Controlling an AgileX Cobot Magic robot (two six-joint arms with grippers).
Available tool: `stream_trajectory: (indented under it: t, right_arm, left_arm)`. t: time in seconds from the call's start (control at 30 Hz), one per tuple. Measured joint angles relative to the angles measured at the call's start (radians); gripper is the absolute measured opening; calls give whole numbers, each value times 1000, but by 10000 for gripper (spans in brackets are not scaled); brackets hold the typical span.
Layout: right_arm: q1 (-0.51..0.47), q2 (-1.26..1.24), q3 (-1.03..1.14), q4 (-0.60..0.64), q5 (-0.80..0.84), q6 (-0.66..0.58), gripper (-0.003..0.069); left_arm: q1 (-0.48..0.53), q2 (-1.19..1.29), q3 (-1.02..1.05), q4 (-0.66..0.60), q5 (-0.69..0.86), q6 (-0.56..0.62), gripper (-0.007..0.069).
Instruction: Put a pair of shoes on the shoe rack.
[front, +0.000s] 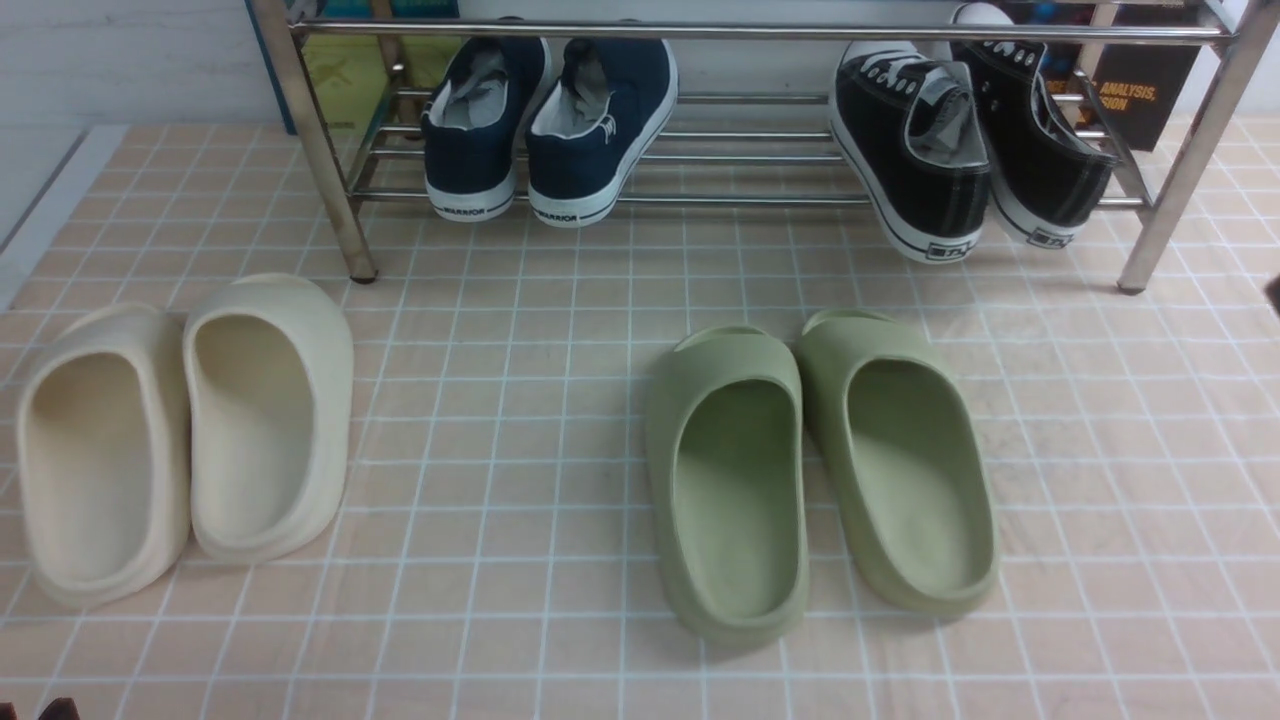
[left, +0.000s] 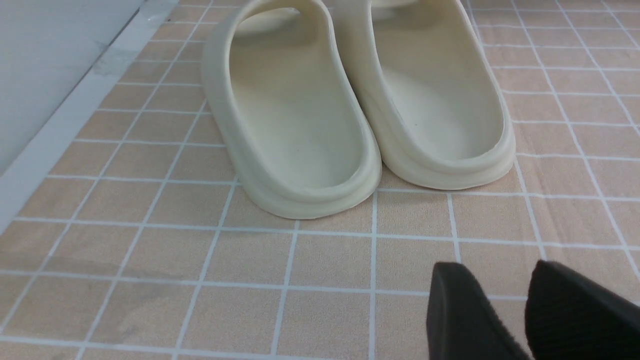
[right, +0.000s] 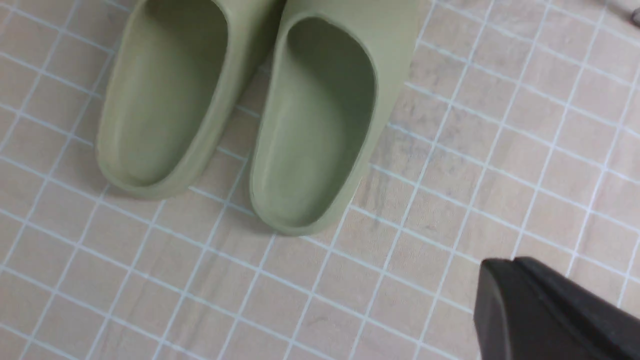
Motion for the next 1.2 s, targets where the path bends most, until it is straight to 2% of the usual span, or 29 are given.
stream_trajectory:
  t: [0.23, 0.37, 0.73, 0.97, 1.1, 1.2]
  right_arm:
    - [0, -445, 283, 20, -215, 0, -18]
    - [0, -572, 354, 20, -251, 27, -18]
    - [0, -599, 385, 41, -182, 46, -15]
    - [0, -599, 388, 9, -184, 46, -15]
    - [0, -599, 420, 6, -286, 47, -15]
    - [0, -628, 523, 11, -401, 47, -15]
  left_arm:
    - [0, 0, 0, 0, 0, 0, 237]
    - [0, 0, 0, 0, 0, 0, 237]
    - [0, 0, 0, 0, 0, 0, 237]
    - [0, 0, 0, 0, 0, 0, 237]
    - [0, 0, 0, 0, 0, 0, 237]
    - [0, 0, 0, 0, 0, 0, 237]
